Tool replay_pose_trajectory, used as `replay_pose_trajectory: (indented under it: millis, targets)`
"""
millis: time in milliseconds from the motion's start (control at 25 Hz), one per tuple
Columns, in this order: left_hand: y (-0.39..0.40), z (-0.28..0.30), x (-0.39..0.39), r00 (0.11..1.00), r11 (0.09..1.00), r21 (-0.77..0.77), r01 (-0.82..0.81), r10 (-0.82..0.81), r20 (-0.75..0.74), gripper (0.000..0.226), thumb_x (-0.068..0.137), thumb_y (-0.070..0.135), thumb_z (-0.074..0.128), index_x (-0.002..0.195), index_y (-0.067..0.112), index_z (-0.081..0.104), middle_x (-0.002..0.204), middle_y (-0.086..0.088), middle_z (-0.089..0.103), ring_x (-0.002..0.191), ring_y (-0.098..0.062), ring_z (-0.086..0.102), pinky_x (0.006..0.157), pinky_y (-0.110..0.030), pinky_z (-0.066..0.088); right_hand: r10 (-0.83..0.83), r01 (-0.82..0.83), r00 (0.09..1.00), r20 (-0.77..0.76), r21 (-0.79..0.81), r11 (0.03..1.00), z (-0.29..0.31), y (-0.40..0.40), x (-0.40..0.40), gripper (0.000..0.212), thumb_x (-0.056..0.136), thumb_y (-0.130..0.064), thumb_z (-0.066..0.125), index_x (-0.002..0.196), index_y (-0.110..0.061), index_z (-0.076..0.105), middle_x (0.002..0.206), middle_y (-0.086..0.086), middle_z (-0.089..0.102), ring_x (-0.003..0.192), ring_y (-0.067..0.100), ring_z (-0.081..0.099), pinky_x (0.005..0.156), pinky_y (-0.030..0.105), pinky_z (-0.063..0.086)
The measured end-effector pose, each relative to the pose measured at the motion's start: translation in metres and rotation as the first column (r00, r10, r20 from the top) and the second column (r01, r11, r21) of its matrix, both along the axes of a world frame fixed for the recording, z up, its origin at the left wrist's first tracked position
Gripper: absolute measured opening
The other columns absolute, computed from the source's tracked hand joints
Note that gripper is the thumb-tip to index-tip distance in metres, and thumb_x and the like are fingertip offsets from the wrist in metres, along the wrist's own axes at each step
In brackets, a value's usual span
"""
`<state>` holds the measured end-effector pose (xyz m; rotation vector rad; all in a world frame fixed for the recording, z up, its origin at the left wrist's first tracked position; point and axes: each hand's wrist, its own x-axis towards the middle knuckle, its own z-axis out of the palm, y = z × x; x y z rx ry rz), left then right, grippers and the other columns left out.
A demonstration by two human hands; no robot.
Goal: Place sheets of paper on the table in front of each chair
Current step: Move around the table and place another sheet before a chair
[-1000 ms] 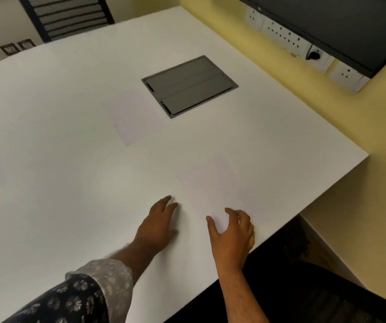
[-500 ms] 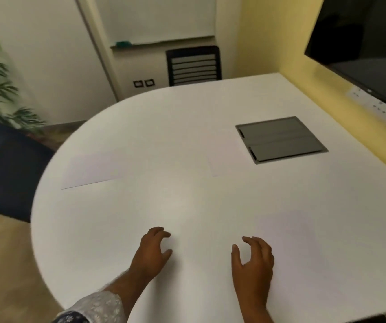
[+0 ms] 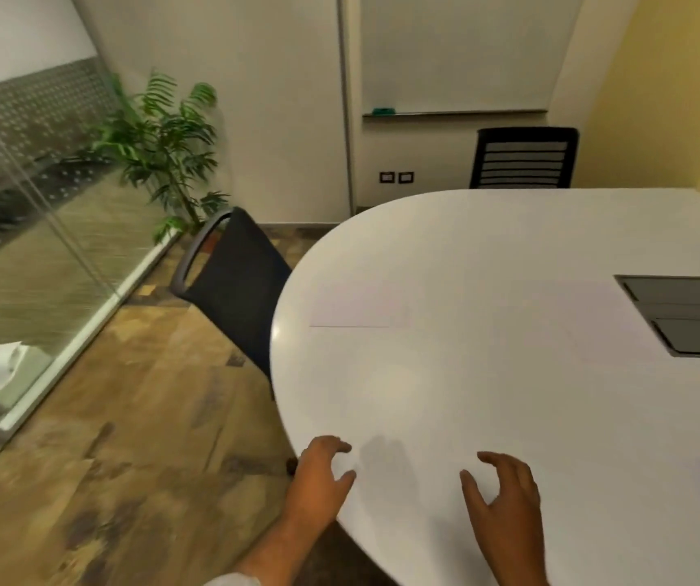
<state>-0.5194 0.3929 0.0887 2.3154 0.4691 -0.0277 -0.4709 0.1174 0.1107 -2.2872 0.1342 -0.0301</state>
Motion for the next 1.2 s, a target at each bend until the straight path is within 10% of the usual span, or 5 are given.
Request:
replay_pose_trajectory:
  millis: [120, 320, 520, 1200]
  targets:
    - [0.063, 0.018, -0.024, 0.999, 0.998, -0.052, -0.025, 0.026, 0.03, 0.042, 0.083, 0.02, 0.081, 0.123, 0.017, 0.068, 0.125, 0.002, 0.062, 0.116, -0.014, 0.059, 0.105, -0.024, 0.044, 0.08, -0.078, 0.996, -0.038, 0.05, 0.996, 0.007, 0.071, -0.024, 0.039, 0.092, -0.034, 0.078, 0.128, -0.032, 0.063, 0.136, -0.006, 0.055, 0.127, 0.025, 0.056, 0.097, 0.047, 0.056]
    - [0.137, 0.037, -0.052, 0.996, 0.99, -0.121, -0.074, 0.079, 0.04, 0.042, 0.087, 0.027, 0.079, 0.126, 0.026, 0.066, 0.125, 0.015, 0.057, 0.115, -0.001, 0.053, 0.085, -0.001, 0.036, 0.249, -0.239, 0.962, -0.109, 0.102, 0.966, 0.029, 0.168, -0.039, 0.055, 0.092, -0.041, 0.077, 0.142, -0.033, 0.053, 0.142, -0.008, 0.054, 0.124, 0.017, 0.06, 0.098, 0.037, 0.056]
    - [0.19, 0.049, -0.046, 0.99, 0.977, -0.183, -0.113, 0.125, 0.06, 0.04, 0.089, 0.029, 0.078, 0.127, 0.03, 0.065, 0.127, 0.02, 0.055, 0.119, -0.004, 0.056, 0.098, -0.022, 0.046, 0.342, -0.334, 0.928, -0.146, 0.078, 0.939, 0.037, 0.233, -0.013, 0.062, 0.089, -0.048, 0.077, 0.143, -0.038, 0.048, 0.138, -0.011, 0.055, 0.118, 0.012, 0.062, 0.088, 0.028, 0.052]
    - [0.361, 0.097, 0.186, 0.952, 0.956, -0.037, 0.289, -0.292, -0.098, 0.051, 0.089, 0.042, 0.075, 0.136, 0.04, 0.057, 0.128, 0.025, 0.056, 0.118, 0.006, 0.052, 0.095, -0.01, 0.042, 0.352, -0.346, 0.905, -0.237, 0.068, 0.936, 0.032, 0.443, 0.193, 0.064, 0.091, -0.051, 0.074, 0.147, -0.037, 0.045, 0.147, -0.009, 0.055, 0.121, 0.013, 0.063, 0.1, 0.032, 0.057]
